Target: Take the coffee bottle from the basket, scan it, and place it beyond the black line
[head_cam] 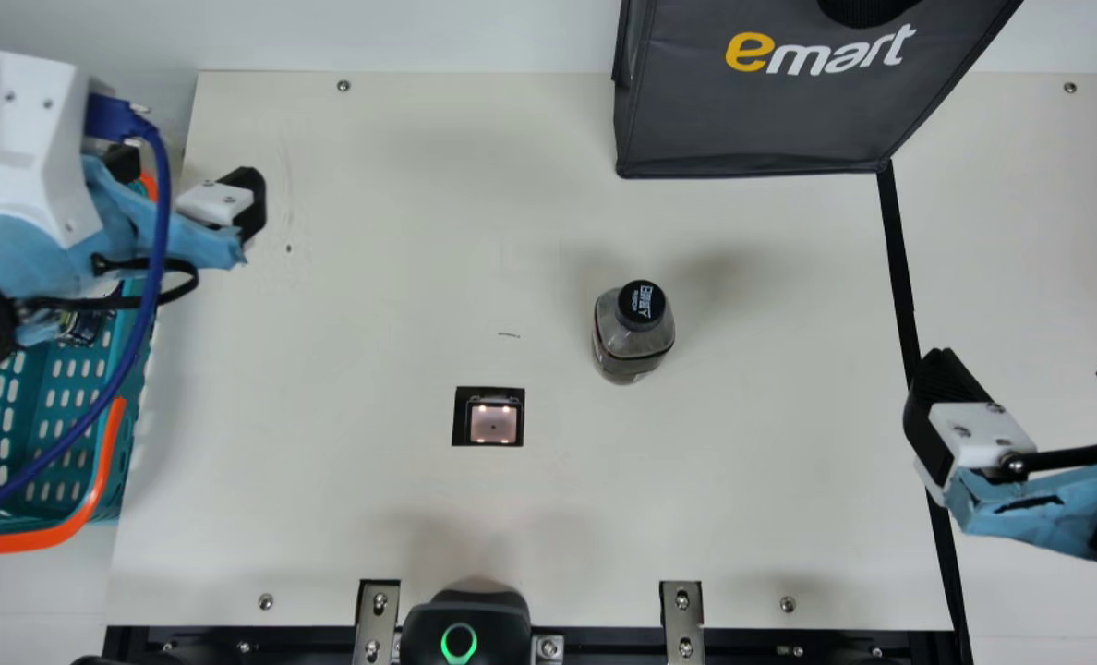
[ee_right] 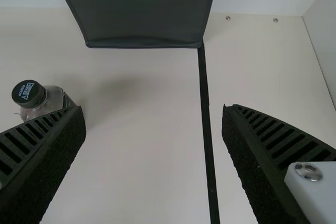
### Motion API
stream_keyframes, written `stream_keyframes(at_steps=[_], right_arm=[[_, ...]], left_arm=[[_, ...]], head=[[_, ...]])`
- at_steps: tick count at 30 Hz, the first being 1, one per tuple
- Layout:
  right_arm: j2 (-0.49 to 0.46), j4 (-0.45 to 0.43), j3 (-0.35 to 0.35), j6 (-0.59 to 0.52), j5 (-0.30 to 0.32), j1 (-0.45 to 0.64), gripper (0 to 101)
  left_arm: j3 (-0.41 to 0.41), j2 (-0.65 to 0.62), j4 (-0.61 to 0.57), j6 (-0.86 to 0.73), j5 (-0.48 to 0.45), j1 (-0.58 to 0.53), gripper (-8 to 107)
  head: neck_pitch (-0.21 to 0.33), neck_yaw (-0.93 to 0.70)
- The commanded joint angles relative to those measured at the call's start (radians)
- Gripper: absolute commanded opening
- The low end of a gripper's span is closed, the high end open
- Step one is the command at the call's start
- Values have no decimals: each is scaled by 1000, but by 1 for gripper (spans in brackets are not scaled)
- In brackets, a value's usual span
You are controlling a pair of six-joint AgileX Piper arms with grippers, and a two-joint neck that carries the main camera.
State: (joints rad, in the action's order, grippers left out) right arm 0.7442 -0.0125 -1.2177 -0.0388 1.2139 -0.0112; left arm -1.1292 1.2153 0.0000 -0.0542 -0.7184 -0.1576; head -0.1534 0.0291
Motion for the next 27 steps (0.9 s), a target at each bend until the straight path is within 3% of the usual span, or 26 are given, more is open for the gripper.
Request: stream_keyframes(at_steps=[1, 27], right_arm=[[0, 0, 0, 0, 0, 0, 91], [0, 0, 0, 0, 0, 0, 91]], left_arm=[[6, -7, -13, -18, 2, 26, 90], [129, -140, -63, -101, 39, 190, 90]], head=[[15, -2], [15, -2]])
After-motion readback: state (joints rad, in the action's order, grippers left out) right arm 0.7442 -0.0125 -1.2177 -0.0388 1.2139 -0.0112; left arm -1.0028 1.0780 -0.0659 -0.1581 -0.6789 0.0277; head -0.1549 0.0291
